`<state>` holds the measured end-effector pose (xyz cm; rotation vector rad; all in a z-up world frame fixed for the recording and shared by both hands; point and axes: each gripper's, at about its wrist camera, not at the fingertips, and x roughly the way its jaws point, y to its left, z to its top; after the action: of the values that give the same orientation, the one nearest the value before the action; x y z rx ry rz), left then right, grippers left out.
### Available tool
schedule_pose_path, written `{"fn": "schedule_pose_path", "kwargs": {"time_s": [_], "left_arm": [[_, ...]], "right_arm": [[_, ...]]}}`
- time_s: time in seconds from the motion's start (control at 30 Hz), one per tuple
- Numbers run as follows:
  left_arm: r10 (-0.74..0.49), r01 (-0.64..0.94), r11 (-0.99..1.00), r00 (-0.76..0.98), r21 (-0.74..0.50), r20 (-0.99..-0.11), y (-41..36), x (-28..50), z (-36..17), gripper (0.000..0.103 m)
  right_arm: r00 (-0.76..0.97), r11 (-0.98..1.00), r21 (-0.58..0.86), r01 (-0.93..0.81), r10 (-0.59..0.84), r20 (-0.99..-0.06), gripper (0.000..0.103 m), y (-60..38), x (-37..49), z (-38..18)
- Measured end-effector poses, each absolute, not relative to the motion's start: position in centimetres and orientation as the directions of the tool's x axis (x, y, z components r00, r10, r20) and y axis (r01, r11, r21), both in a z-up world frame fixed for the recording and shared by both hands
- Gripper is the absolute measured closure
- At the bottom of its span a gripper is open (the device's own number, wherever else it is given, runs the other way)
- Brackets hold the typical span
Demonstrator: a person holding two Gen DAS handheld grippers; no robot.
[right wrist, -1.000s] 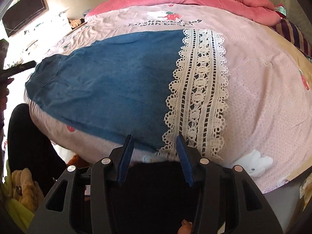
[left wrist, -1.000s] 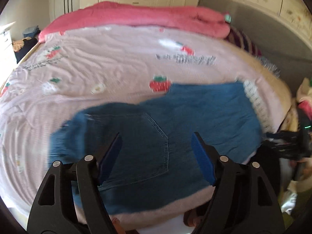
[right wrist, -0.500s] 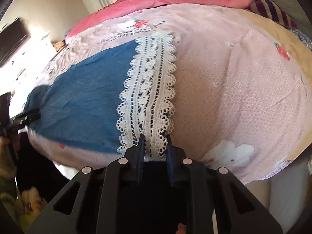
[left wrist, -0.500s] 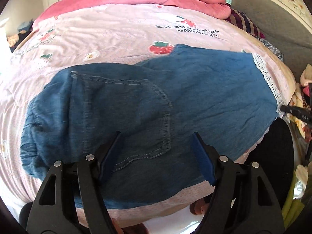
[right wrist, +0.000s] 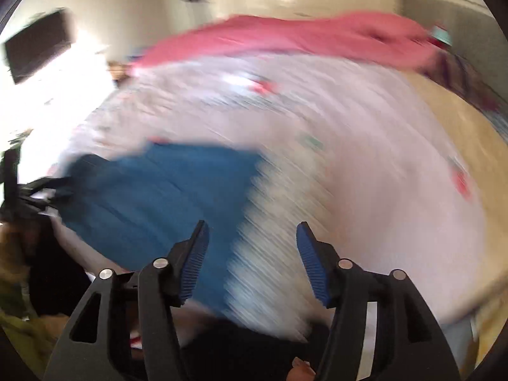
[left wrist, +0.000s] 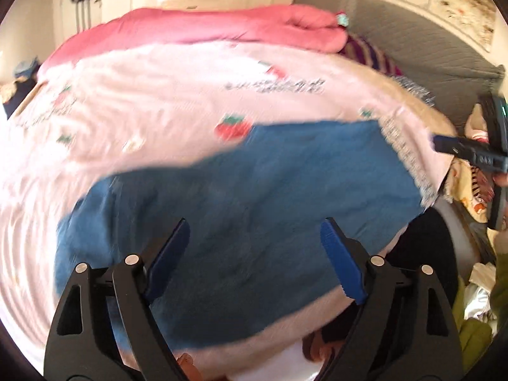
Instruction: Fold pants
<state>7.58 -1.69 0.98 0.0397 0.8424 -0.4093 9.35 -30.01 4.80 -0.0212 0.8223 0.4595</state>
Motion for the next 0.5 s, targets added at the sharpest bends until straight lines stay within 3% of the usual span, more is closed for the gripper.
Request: {"fn": "schedule_pose_path", "kwargs": {"time_s": [0.2,0.4,0.5], "left_arm": [[-0.306,0.347,0.930,0.549,-0.121,-0.778,-2.8,9.1,-2.8,0.025],[-0.211,0.362,0.932,0.553,0.003,-0.806,-4.1,8.3,-4.8,0.025],[-0.194,0.366,0.930,0.566,0.033,-0.801,-4.3,7.7,-5.0,0.025]], "right_arm": [[0.358,0.747,0.220,-0.627,0.528,-0.770,0.046,-15.8,18.9,4.5],[0.212,0.724,0.246,-0.645,0.479,-0.852,0.047,-10.6,23.6,1.7],[0.173,0.748,0.233,-0.621,0.421,-0.890,0.056,-9.6,25.0,0.1]]}}
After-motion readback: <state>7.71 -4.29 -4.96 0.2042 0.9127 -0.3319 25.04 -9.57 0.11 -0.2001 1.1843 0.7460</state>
